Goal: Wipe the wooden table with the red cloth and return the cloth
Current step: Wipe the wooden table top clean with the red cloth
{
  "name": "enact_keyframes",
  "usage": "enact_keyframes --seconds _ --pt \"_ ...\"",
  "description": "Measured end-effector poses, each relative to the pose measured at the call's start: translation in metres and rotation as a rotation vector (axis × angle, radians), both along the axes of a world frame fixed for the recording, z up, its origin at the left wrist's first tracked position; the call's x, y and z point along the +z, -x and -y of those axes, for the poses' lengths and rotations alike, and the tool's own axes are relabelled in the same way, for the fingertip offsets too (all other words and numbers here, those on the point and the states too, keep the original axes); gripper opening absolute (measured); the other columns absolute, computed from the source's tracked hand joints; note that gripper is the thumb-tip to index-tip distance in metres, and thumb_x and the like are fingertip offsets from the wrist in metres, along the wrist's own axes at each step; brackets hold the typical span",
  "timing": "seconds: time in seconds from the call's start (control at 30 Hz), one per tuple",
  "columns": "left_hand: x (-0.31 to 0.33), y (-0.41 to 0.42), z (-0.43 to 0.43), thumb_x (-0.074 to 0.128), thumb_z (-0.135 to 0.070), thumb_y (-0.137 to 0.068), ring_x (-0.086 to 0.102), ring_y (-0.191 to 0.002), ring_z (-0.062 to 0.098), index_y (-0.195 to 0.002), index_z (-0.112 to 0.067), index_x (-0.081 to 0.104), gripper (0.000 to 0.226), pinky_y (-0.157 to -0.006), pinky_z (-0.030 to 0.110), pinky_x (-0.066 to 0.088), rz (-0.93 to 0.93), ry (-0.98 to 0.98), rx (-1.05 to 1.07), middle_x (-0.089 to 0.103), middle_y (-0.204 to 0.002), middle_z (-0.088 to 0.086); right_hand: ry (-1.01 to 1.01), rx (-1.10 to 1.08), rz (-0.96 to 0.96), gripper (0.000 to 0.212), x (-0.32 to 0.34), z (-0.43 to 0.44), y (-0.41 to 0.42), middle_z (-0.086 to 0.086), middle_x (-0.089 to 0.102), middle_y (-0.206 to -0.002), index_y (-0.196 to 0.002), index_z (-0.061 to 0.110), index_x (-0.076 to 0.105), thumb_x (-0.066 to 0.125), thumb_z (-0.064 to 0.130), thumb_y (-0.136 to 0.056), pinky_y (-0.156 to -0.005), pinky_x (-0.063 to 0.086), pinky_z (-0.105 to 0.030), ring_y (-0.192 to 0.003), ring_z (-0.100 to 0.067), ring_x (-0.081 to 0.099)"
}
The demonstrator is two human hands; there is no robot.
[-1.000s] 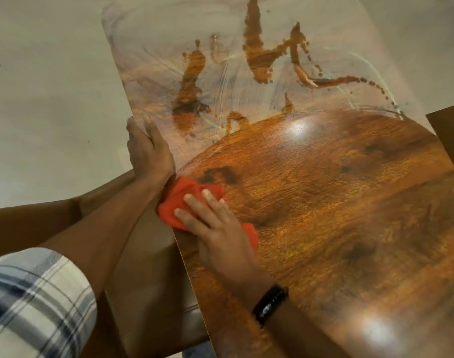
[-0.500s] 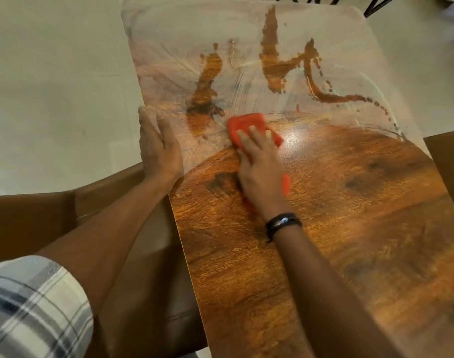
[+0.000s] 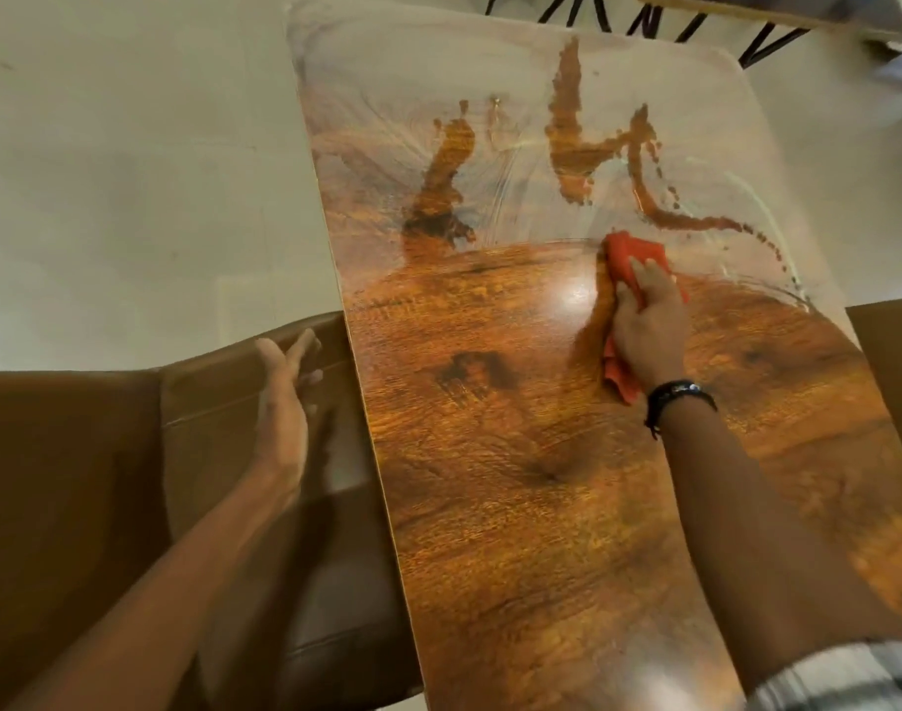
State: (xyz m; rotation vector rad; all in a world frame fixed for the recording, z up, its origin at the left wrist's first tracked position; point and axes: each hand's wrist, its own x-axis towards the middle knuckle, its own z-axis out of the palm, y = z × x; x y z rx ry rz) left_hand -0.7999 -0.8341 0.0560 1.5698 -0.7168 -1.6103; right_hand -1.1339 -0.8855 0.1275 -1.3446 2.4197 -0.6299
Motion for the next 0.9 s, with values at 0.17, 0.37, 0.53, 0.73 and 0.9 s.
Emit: enact_keyframes --seconds 0.17,0.37,0.53,0.73,0.9 --pt "0.013 0.019 0.014 0.006 -0.071 -0.089 0.045 -0.139 0.016 -0.153 -0.026 0.038 0.084 -0.12 0.048 0.03 -0.105 0.007 -0.002 0.046 -0.154 -0.004 0.021 0.238 0.008 0.041 -0.004 0.001 -0.097 0.001 0.033 -0.158 -0.143 0.027 0.049 0.047 0.026 -0.103 -0.121 0.013 -0.041 -0.15 -0.023 0.018" --pt "0.02 0.029 0.019 -0.001 -0.061 -0.101 0.048 -0.137 0.016 -0.154 -0.019 0.034 0.076 -0.119 0.046 0.032 -0.163 -0.003 0.144 0.048 -0.153 -0.001 0.092 0.55 -0.125 0.045 -0.025 0.009 -0.206 -0.007 0.043 -0.153 -0.14 0.019 0.054 0.053 0.01 -0.096 -0.118 0.021 -0.056 -0.147 -0.035 0.024" --pt "0.01 0.022 0.012 0.002 -0.068 -0.098 0.059 -0.127 0.017 -0.146 -0.02 0.049 0.082 -0.114 0.045 0.041 -0.203 -0.024 0.245 0.062 -0.139 -0.002 0.016 0.607 -0.09 0.047 -0.015 -0.067 -0.212 -0.003 0.036 -0.157 -0.145 0.022 0.048 0.045 0.014 -0.098 -0.122 0.014 -0.051 -0.15 -0.03 0.018" --pt "0.011 0.015 0.017 -0.004 -0.068 -0.097 0.055 -0.131 0.02 -0.147 -0.019 0.046 0.087 -0.113 0.04 0.039 -0.204 -0.053 0.281 0.06 -0.141 -0.002 0.03 0.657 -0.13 0.05 -0.022 -0.146 -0.211 0.003 0.041 -0.154 -0.139 0.027 0.054 0.044 0.017 -0.091 -0.117 0.029 -0.05 -0.148 -0.025 0.026" --pt "0.021 0.018 0.036 0.0 -0.07 -0.096 0.063 -0.122 0.015 -0.144 -0.021 0.049 0.084 -0.109 0.038 0.046 -0.184 -0.004 0.285 0.066 -0.133 -0.002 0.059 0.673 -0.03 0.046 -0.016 -0.039 -0.214 -0.004 0.042 -0.153 -0.14 0.021 0.054 0.05 0.012 -0.095 -0.119 0.013 -0.047 -0.147 -0.029 0.025"
